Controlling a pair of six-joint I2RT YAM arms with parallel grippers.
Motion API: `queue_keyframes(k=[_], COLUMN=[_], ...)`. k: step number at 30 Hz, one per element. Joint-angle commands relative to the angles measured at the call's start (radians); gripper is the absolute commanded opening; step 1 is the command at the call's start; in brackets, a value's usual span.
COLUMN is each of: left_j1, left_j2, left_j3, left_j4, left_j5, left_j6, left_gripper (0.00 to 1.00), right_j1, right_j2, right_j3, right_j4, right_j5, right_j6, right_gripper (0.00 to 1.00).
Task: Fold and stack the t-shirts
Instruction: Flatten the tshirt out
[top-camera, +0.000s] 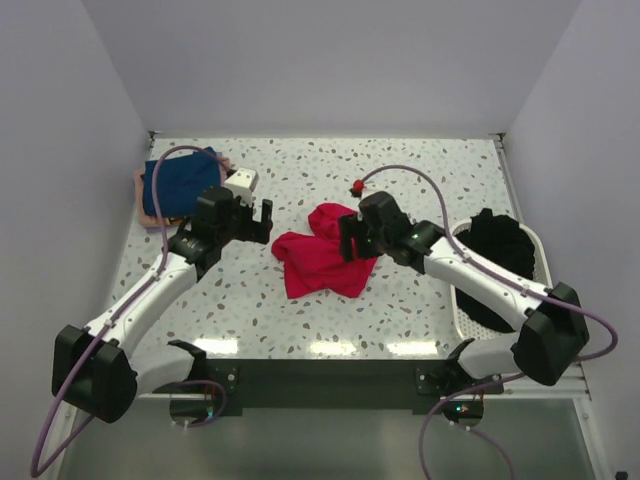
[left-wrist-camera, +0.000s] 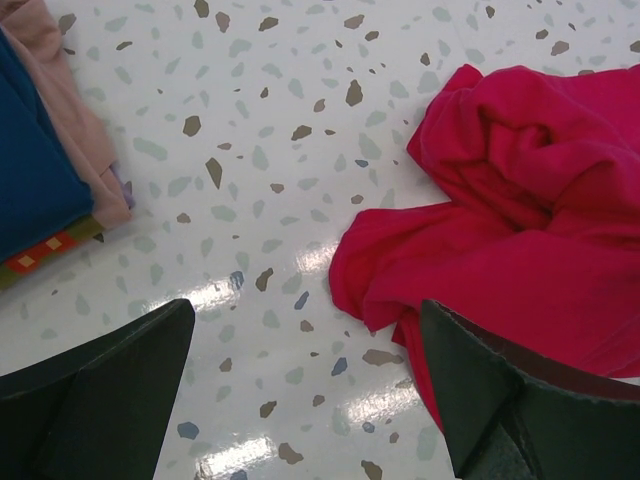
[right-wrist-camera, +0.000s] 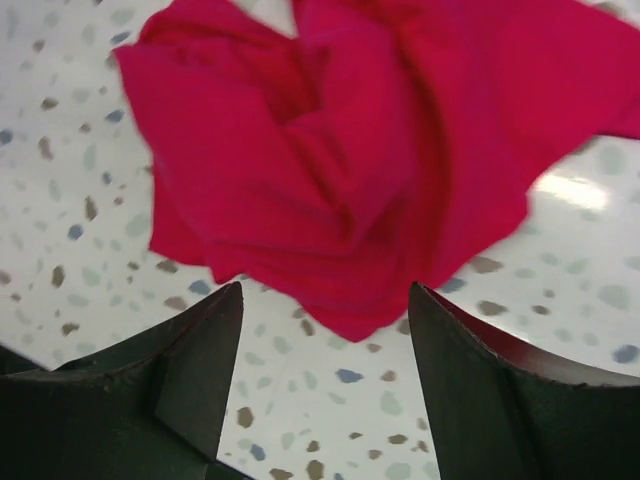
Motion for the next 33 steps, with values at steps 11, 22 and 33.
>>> queue_keyframes(k=[11,22,33], left_j1=[0.012,0.054,0.081], left_j2=[0.02,0.021,0.015], left_j3=[0.027,0.043,0.044], left_j4=[0.015,-0.008,-0.004], left_j5=[-0.049,-0.024,0.01], left_j6=[-0.02,-0.041,-0.053], left_gripper=[1.0,1.0,1.0], right_j1=[0.341,0.375,0.39], right_j2=[0.383,0.578,0.554], right_j3=[0.141,0.207,0.158], right_j4=[0.237,0.295,0.205], right_j5=[-0.079,-0.059,0.087], right_j6=[0.107,0.105,0.081], right_gripper=[0.64,0.63,0.59])
